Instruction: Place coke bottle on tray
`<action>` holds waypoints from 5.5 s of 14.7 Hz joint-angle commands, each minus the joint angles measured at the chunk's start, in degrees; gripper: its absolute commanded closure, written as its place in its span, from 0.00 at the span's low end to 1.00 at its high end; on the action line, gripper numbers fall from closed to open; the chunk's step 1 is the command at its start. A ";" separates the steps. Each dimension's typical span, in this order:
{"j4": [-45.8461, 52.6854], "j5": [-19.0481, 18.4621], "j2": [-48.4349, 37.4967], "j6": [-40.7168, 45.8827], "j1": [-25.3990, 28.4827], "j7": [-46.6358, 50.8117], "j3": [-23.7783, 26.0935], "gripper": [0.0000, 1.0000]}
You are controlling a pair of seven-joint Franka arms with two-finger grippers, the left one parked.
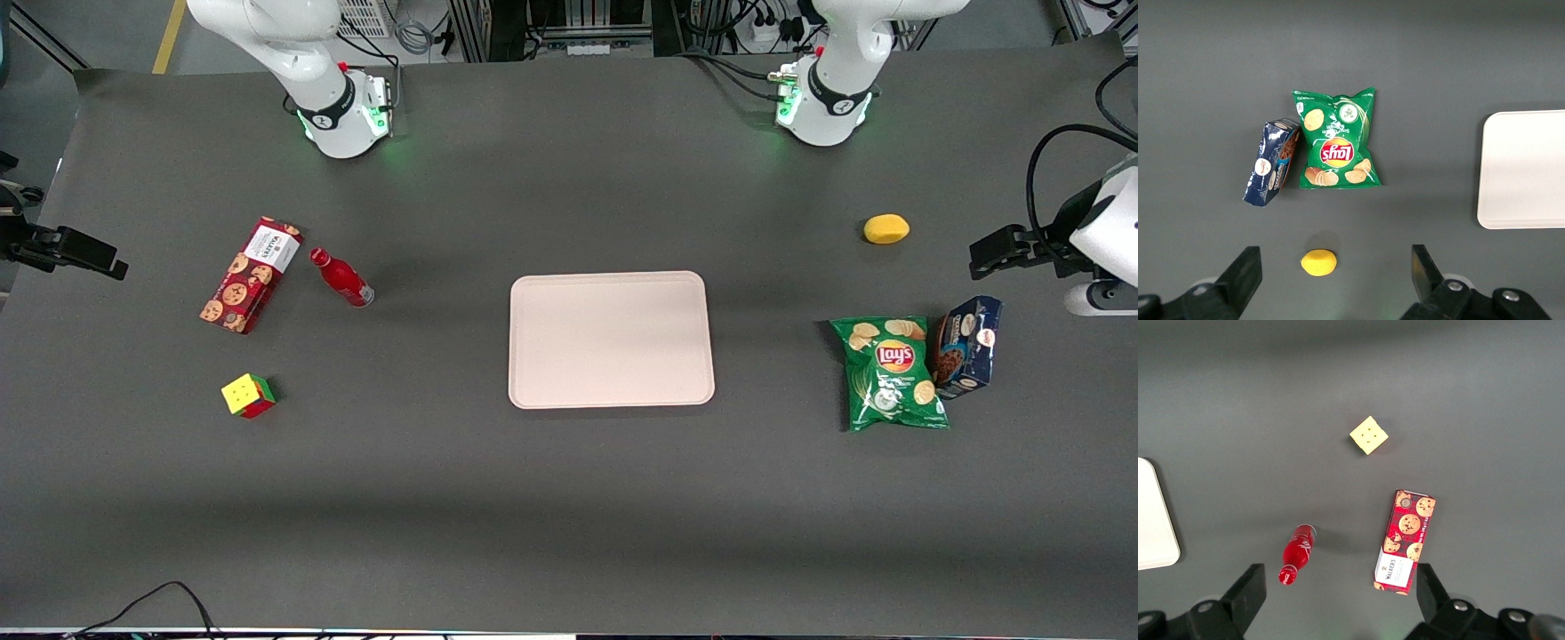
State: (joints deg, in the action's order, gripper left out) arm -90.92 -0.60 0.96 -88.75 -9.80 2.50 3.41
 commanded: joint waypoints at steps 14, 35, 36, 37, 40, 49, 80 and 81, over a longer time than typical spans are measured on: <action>-0.40 1.04 0.36 4.38 5.30 -1.36 0.37 0.00; -52.49 0.86 -17.05 -41.65 17.27 -3.28 0.37 0.00; -54.17 0.86 -16.96 -43.94 17.18 -3.90 0.20 0.00; -55.49 0.86 -16.70 -46.05 17.18 -3.99 0.20 0.00; -58.75 0.86 -15.82 -50.10 17.10 -4.00 0.20 0.00; -60.16 0.86 -11.96 -52.22 15.78 -7.42 0.11 0.00; -28.04 0.51 -9.50 -18.07 17.36 -7.42 1.51 1.00; -23.47 0.51 -8.36 -14.12 17.36 -7.25 2.04 1.00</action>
State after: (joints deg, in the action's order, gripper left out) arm -127.12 -0.14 -10.16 -112.96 6.93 -3.86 4.28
